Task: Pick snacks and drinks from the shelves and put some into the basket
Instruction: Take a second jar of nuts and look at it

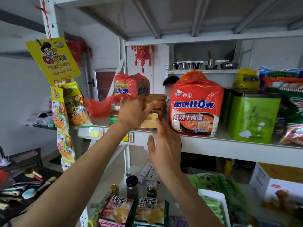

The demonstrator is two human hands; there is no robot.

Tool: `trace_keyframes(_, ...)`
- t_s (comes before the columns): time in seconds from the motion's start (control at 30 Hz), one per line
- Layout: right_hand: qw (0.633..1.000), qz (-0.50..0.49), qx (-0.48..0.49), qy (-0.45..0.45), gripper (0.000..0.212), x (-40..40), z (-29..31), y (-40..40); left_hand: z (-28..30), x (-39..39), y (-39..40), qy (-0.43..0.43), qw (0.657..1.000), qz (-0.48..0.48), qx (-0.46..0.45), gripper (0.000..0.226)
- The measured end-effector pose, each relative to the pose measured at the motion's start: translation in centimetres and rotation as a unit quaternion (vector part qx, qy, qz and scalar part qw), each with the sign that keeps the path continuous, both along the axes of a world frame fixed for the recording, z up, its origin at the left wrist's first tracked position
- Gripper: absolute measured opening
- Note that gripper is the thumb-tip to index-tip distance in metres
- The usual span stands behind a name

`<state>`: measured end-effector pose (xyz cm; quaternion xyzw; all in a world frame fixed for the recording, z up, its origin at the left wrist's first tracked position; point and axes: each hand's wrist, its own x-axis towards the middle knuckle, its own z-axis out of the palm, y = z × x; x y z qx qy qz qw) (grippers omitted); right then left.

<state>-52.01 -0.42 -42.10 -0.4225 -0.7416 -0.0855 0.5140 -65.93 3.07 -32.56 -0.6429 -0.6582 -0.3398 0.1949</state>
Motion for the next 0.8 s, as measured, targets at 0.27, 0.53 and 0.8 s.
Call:
trace_keyframes(0.27, 0.989, 0.101, -0.002, 0.103, 0.048, 0.7, -0.9, 0.0, 0.0, 1.1, -2.7, -0.069, 0.993, -0.080, 0.047, 0.058)
trace_keyframes(0.53, 0.943, 0.228, -0.008, 0.241, 0.048, 1.6, -0.4, -0.3, -1.1, 1.7, -6.0, -0.155, 0.979, -0.101, 0.080, 0.065)
trace_keyframes(0.8, 0.880, 0.376, -0.121, 0.265, 0.066, 2.6, -0.6, -2.6, -1.0, 2.9, -9.6, -0.266, 0.951, -0.134, 0.077, 0.058)
